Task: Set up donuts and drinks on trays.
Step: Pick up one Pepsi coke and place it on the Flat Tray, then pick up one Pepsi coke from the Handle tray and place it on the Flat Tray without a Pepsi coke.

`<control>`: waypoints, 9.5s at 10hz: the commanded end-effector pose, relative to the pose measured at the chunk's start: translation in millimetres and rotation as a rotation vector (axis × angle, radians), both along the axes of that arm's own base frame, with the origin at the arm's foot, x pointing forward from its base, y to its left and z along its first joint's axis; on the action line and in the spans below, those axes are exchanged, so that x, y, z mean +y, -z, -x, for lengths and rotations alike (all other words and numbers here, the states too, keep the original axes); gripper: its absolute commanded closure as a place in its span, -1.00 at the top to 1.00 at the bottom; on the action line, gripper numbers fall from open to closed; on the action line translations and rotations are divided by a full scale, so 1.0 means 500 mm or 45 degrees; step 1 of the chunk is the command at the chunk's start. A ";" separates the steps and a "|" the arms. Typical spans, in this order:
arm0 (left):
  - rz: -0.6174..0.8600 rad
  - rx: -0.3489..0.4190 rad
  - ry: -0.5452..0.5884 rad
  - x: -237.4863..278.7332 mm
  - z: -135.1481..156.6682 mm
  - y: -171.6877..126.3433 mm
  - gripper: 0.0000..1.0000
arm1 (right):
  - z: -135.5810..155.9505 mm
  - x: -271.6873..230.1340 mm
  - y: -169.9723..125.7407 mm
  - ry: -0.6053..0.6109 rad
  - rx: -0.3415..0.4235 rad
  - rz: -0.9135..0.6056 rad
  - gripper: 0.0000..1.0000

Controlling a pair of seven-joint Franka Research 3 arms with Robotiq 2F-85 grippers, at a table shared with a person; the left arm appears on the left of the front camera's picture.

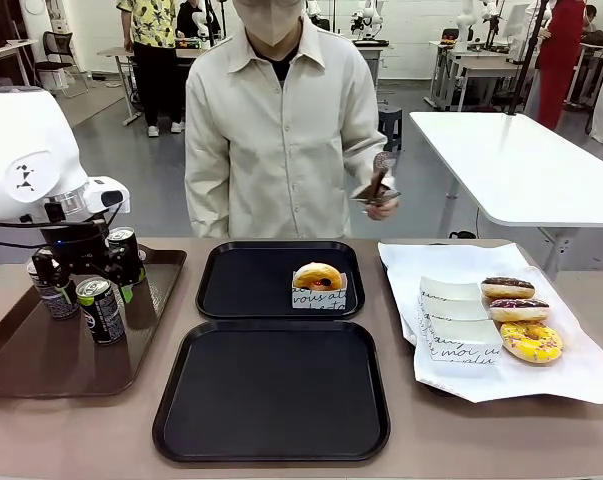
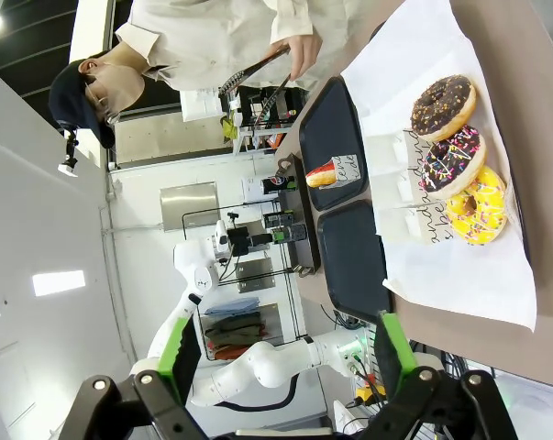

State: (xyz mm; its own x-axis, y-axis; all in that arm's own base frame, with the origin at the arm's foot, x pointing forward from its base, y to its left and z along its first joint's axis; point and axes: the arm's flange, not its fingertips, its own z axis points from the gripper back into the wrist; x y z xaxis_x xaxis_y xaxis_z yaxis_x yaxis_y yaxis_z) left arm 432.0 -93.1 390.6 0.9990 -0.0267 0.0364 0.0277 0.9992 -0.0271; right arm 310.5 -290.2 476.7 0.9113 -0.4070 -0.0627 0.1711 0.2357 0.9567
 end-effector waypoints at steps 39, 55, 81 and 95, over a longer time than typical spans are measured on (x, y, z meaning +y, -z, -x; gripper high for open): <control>-0.238 0.067 0.581 -0.196 0.194 -0.296 0.17 | -0.002 -0.001 0.001 0.004 -0.011 -0.018 1.00; -0.243 0.287 0.596 -0.181 0.209 -0.354 0.17 | -0.002 -0.001 0.001 0.004 -0.011 -0.018 1.00; -0.018 -0.077 0.495 -0.429 -0.201 -0.045 1.00 | -0.002 -0.001 0.001 0.004 -0.011 -0.018 1.00; 0.006 -0.158 0.237 -0.385 -0.139 -0.169 1.00 | -0.002 -0.001 0.001 0.004 -0.011 -0.018 1.00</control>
